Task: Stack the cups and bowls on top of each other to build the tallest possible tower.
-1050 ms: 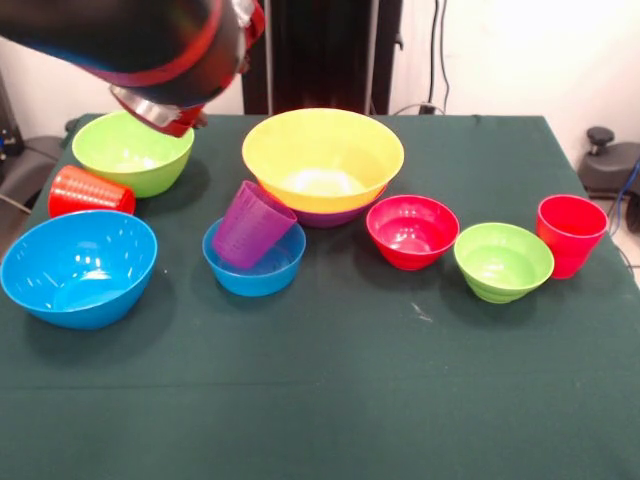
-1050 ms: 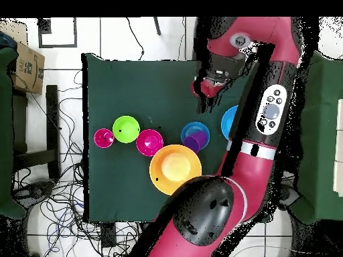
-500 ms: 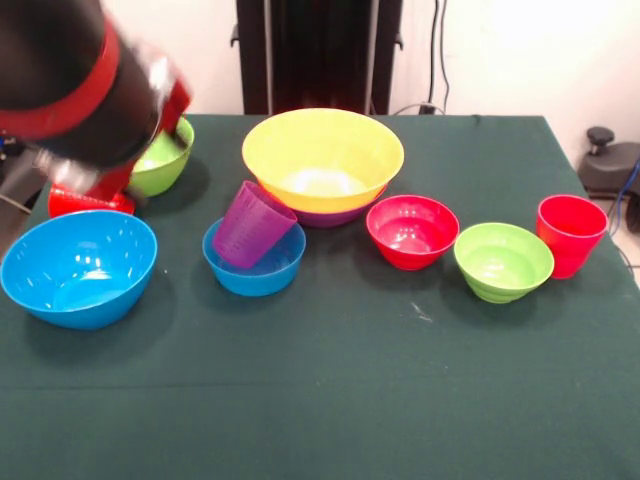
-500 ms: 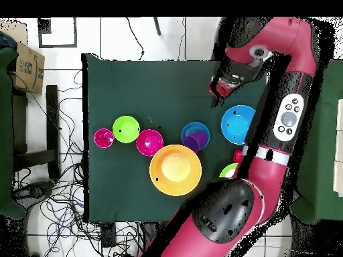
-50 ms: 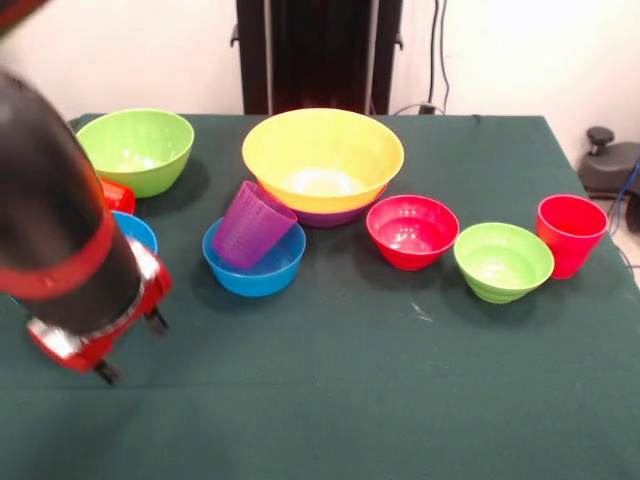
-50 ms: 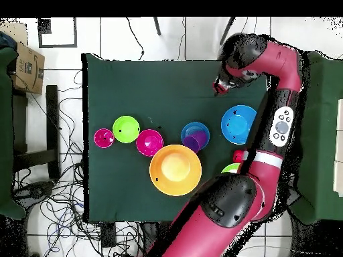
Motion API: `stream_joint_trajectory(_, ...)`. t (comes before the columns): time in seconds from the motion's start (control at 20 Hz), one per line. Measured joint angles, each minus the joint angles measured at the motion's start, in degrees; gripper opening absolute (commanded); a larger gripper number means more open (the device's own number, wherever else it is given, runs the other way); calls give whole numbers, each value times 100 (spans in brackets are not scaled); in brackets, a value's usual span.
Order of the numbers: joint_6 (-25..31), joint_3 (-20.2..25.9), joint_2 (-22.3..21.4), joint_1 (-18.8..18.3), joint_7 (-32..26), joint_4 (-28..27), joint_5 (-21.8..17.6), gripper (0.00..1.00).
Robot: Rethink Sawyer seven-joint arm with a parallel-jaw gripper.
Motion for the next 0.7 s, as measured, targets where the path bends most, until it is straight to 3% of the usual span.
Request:
stream_joint_trajectory(0.15, 475, 110, 227, 6, 0, -77, -46, 100)
stream_joint_trajectory(0.25, 1291, 362, 347, 25, 0, -190, -307, 100)
stream_joint_trajectory(0.35, 2046, 625, 396, 45, 0, -283, -690, 100)
stream_joint_trajectory(0.45, 3141, 1078, 400, 64, 0, -391, -1451, 100)
stream_joint_trajectory(0.55, 3578, 1307, 388, 64, 0, -432, -1842, 100)
stream_joint_trajectory(0.65, 4159, 1750, 355, 53, 0, -494, -2512, 100)
stream_joint_trajectory(0.7, 4217, 1824, 349, 48, 0, -501, -2607, 100)
